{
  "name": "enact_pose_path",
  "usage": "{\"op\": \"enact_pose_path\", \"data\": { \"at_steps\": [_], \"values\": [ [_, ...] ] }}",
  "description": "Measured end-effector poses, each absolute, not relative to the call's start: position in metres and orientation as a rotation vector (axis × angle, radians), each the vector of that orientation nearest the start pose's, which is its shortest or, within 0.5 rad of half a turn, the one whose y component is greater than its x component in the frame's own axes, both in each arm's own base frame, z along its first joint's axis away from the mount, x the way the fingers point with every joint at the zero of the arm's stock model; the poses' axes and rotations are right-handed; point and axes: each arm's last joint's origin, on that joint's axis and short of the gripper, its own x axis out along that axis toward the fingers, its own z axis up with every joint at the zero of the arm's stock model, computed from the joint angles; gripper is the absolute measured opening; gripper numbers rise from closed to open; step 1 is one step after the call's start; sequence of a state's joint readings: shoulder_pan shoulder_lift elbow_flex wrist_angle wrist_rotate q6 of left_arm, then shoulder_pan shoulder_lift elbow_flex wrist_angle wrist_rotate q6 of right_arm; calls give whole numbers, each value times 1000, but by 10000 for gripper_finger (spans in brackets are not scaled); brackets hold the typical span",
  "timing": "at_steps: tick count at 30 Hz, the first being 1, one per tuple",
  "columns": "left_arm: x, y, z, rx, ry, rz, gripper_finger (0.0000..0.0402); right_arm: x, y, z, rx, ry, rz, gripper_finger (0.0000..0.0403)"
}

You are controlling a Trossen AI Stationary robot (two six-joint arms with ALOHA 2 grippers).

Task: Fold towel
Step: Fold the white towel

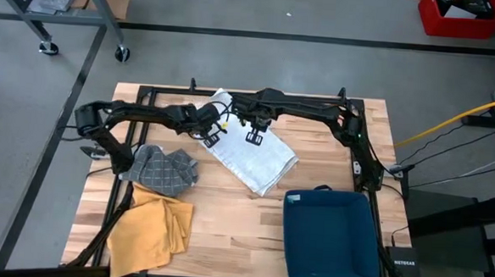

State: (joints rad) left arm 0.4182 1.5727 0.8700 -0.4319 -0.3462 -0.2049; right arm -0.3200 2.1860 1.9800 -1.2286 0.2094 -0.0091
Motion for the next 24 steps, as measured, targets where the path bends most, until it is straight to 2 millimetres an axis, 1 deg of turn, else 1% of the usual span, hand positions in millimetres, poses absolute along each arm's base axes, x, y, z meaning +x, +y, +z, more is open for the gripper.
{"op": "enact_pose_path", "data": {
  "at_steps": [2,6,11,14,16,19,24],
  "values": [
    [258,123,164,-216,1126,789,1,409,-146,222,82,1482,-431,7],
    [256,122,160,-213,1164,784,1,400,-148,197,116,1547,-412,7],
    [255,125,160,-211,1169,792,1,393,-140,166,208,1578,-316,7],
    [254,126,160,-212,1169,798,1,389,-132,152,243,1594,-283,7],
    [254,128,160,-209,1171,800,1,388,-127,146,257,1604,-288,7],
    [253,131,160,-193,1166,795,1,388,-116,142,276,1602,-265,7],
    [255,138,162,-158,1133,789,1,397,-86,140,293,1580,-208,7]
  ]
}}
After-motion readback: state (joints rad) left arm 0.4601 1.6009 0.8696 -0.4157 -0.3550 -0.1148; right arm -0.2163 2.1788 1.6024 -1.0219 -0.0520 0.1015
